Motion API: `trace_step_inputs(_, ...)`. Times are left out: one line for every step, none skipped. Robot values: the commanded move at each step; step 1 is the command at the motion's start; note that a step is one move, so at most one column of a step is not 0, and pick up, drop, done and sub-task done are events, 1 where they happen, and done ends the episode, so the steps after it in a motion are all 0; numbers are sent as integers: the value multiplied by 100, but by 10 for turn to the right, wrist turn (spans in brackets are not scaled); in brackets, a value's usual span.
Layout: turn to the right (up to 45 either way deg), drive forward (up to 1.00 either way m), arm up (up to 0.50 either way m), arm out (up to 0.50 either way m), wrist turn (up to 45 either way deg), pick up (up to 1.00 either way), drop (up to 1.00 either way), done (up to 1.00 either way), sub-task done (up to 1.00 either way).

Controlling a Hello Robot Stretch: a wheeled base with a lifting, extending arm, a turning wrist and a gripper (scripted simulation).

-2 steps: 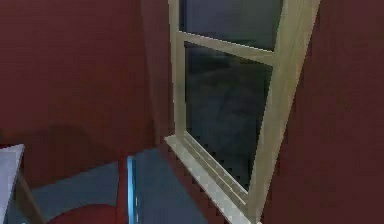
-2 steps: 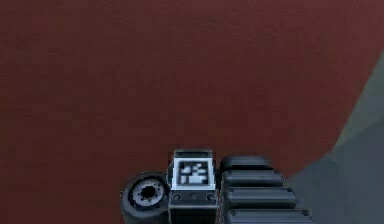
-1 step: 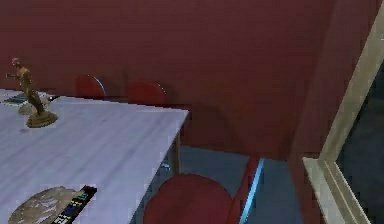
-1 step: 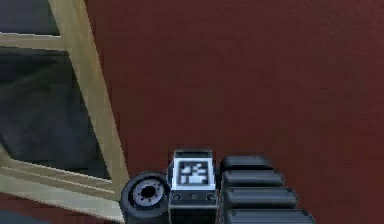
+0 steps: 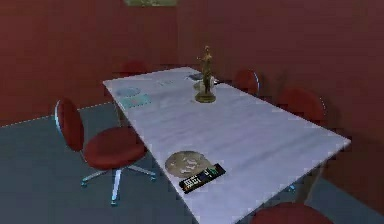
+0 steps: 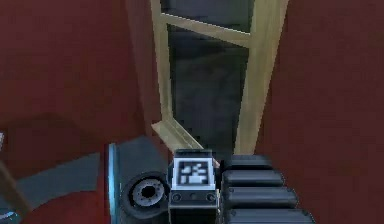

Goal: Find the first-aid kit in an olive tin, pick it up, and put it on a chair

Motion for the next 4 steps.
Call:
trace_step_inputs(-450, 0, 0, 0, 0, 0, 0, 0, 0)
trace_step_inputs(-240, 0, 0, 0, 0, 0, 0, 0, 0)
trace_step_inputs(450, 0, 0, 0, 0, 0, 0, 0, 0)
trace_step_inputs(450, 0, 0, 0, 0, 0, 0, 0, 0)
